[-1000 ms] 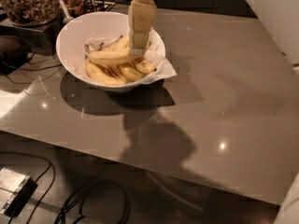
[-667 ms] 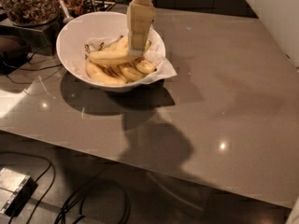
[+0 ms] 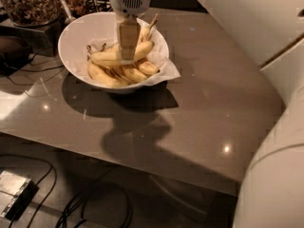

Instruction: Pick banana from white bowl

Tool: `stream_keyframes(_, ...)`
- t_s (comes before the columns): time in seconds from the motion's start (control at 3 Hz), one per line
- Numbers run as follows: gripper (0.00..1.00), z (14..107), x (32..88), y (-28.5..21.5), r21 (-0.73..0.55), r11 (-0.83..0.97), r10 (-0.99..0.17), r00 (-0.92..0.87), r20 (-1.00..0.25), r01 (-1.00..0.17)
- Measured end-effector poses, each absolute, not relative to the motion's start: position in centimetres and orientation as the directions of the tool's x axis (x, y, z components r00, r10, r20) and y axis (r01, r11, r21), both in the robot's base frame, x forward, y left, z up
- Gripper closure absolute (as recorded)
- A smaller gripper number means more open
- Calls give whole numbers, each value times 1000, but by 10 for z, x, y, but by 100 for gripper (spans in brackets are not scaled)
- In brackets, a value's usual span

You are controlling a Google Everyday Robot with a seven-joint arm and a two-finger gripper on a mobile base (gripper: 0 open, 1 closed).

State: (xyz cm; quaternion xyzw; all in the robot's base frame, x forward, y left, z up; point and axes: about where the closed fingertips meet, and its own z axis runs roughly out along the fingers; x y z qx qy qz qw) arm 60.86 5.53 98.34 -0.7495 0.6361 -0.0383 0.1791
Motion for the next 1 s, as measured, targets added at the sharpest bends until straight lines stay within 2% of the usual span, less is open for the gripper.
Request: stream_keyframes(1.0, 24, 932, 639, 71, -227, -171, -971, 203, -125, -959)
